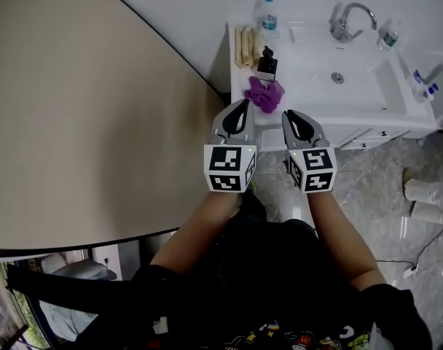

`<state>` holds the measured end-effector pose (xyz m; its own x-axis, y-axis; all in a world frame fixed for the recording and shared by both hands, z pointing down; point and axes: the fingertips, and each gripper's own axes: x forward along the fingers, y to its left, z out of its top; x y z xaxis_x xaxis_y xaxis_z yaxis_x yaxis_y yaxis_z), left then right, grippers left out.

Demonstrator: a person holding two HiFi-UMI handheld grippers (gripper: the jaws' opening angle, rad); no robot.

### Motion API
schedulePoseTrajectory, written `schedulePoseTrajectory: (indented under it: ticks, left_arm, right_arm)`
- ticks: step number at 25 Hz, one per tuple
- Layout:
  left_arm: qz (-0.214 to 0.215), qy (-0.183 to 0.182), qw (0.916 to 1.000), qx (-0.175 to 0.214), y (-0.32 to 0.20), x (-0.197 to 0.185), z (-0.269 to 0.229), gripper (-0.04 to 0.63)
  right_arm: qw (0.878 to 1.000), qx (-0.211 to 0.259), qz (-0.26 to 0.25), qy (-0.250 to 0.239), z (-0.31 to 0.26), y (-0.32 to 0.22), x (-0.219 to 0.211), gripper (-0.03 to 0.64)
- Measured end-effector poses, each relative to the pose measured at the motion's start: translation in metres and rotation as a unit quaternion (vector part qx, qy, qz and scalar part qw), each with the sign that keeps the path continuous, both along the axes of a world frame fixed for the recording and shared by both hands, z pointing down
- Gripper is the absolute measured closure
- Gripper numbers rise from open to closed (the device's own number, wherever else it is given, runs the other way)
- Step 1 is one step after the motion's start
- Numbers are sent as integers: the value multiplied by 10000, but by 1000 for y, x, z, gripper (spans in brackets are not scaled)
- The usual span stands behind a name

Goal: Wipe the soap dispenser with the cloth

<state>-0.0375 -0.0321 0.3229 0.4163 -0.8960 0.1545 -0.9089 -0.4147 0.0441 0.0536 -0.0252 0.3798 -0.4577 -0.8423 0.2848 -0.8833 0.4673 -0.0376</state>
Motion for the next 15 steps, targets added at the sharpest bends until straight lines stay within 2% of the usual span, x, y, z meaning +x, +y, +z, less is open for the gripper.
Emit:
schedulePoseTrajectory:
  ticks: [5, 10, 15]
  left_arm:
    - [219, 74, 9997, -125, -55, -22, 15, 595]
    - [235, 134, 9988, -413, -81, -28, 42, 595]
    - [140, 52, 9986, -500, -96, -31, 52, 594]
  right_arm:
    - [9993, -298, 184, 156, 32, -46, -18, 535]
    - [9964, -739, 1, 416, 75, -78, -28, 417]
    - [9908, -1137, -170, 711, 117, -106, -34, 343]
